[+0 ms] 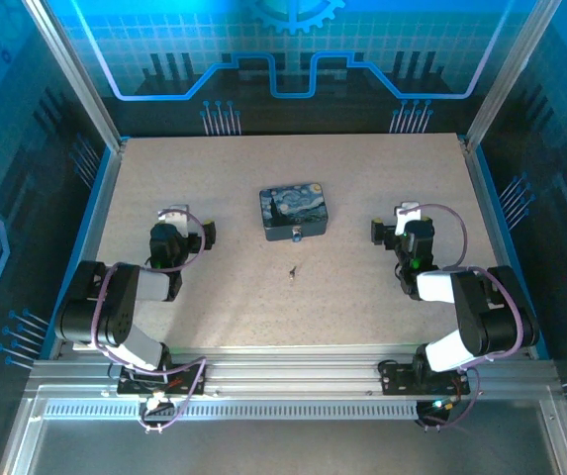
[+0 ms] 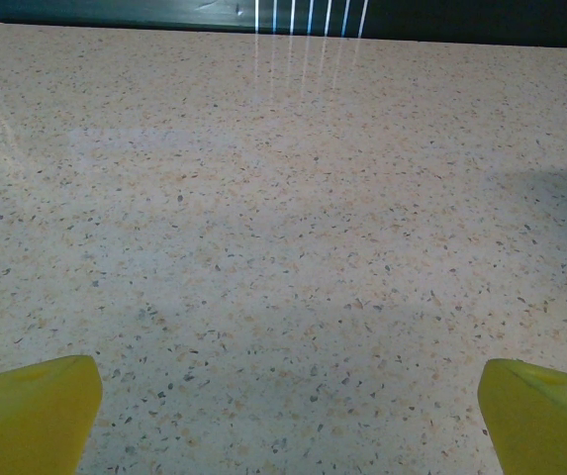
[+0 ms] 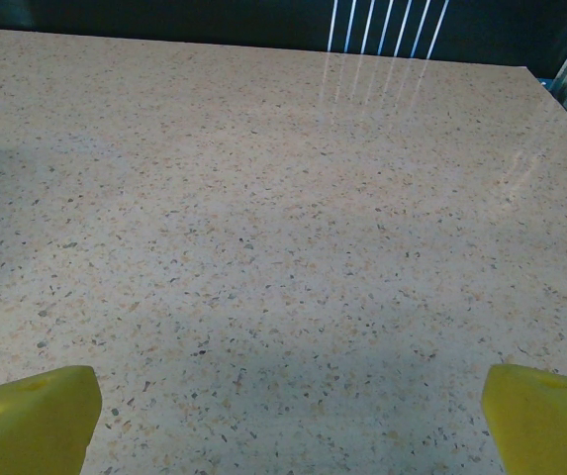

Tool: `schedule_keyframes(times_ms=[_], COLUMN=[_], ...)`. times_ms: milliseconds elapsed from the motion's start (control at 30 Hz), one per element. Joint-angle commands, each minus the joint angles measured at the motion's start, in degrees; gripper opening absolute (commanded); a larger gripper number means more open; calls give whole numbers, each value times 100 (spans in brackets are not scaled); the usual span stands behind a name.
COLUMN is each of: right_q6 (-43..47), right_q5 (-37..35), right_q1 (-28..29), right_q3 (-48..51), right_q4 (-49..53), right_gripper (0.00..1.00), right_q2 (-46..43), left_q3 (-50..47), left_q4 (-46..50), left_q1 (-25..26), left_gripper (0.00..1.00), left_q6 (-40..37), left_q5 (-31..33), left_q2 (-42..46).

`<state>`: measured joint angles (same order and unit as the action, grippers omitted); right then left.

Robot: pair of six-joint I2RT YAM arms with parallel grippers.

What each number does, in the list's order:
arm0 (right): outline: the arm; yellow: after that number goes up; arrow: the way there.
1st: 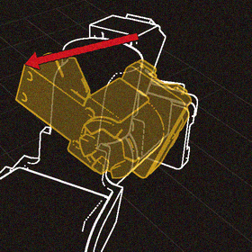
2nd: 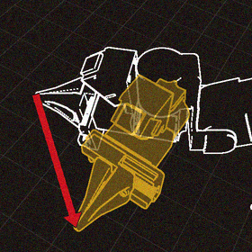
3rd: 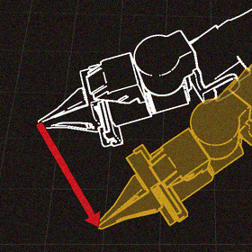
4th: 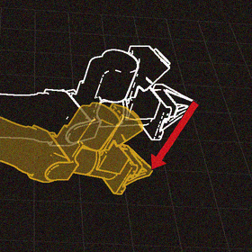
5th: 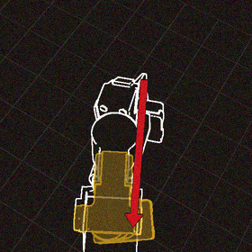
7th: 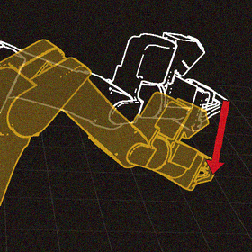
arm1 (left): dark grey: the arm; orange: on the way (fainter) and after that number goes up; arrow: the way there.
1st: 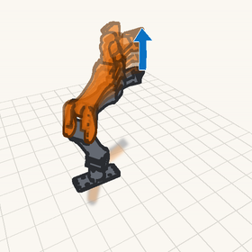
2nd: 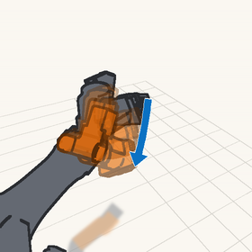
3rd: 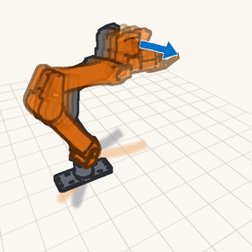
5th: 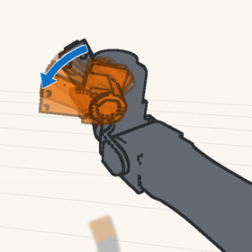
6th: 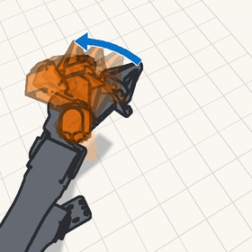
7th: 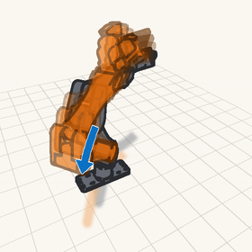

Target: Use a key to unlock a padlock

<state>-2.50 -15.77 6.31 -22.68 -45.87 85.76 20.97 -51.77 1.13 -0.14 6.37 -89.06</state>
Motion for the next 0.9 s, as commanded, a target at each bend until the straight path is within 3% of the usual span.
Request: schedule_keyframes(times_ms=[0,500,600,700,833,867], right_q6=[49,43,100,26,-410,-446], right_q5=[65,188,317,390,669,853], right_q1=[-83,-133,-133,-118,-82,-50], right_q3=[-84,-63,-316,-907,-1488,-1627], right_q4=[8,3,601,2047,3333,3634], right_gripper=[100,100,100,100,100,99], right_q2=[39,29,-208,-586,-834,-902], left_q3=[96,85,-37,267,648,790], left_q4=[-108,0,155,1597,2960,3427], left_q1=[2,10,41,54,153,311], left_gripper=[99,99,99,99,99,98], left_q6=[-38,-66,-82,188,453,459], left_q5=[-33,-87,-64,-62,-611,-447], left_q2=[18,182,616,1372,2003,2155])
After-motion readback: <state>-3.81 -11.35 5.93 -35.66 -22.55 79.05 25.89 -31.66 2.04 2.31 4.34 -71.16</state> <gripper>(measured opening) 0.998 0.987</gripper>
